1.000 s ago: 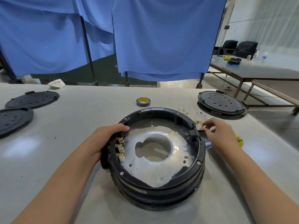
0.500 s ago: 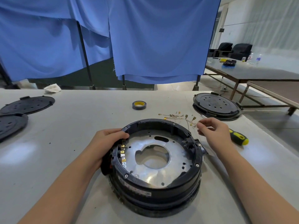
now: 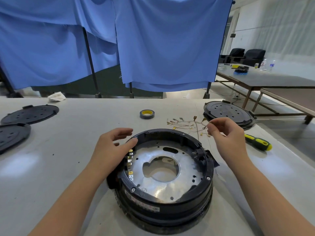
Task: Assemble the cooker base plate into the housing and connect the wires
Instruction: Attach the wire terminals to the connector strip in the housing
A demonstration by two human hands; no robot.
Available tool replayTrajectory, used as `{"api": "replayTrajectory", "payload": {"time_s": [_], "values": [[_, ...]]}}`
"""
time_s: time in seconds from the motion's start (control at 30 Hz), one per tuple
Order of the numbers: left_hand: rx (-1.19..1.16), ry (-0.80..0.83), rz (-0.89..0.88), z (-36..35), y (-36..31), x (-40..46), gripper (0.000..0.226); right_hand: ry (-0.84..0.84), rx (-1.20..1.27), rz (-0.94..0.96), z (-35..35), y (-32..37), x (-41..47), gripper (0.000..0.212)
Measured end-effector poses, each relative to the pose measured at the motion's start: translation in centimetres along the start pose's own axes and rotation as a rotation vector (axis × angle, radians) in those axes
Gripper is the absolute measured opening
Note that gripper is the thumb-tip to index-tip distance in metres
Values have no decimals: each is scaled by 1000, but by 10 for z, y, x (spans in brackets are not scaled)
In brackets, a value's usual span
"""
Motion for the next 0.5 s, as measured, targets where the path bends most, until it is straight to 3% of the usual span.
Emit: {"api": "replayTrajectory", "payload": {"time_s": [0.17, 0.23, 0.33, 0.43, 0.5], "values": [[170, 67, -352, -12, -34, -4, 36, 2, 80, -57, 0, 6, -1, 14], [183, 113, -399, -17, -48, -1, 35, 2, 119, -66, 2, 10, -1, 13], [10, 258, -129, -28, -61, 9, 38, 26, 203, -95, 4, 15, -2, 11], [-471, 416, 383, -43, -63, 14, 72, 113, 257, -114, 1, 21, -7, 10], [-713, 429, 550, -47, -60, 15, 75, 180, 219, -85, -3, 26, -11, 13]]}}
Point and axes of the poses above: each hand's wrist, its own x-axis towards the middle knuckle, its own z-axis out of the back of the hand, y = z × x, the point moved 2 cm from there along x, towards the middle knuckle, and after that the axes turned 10 degrees about -z, right-handed, at the moved point
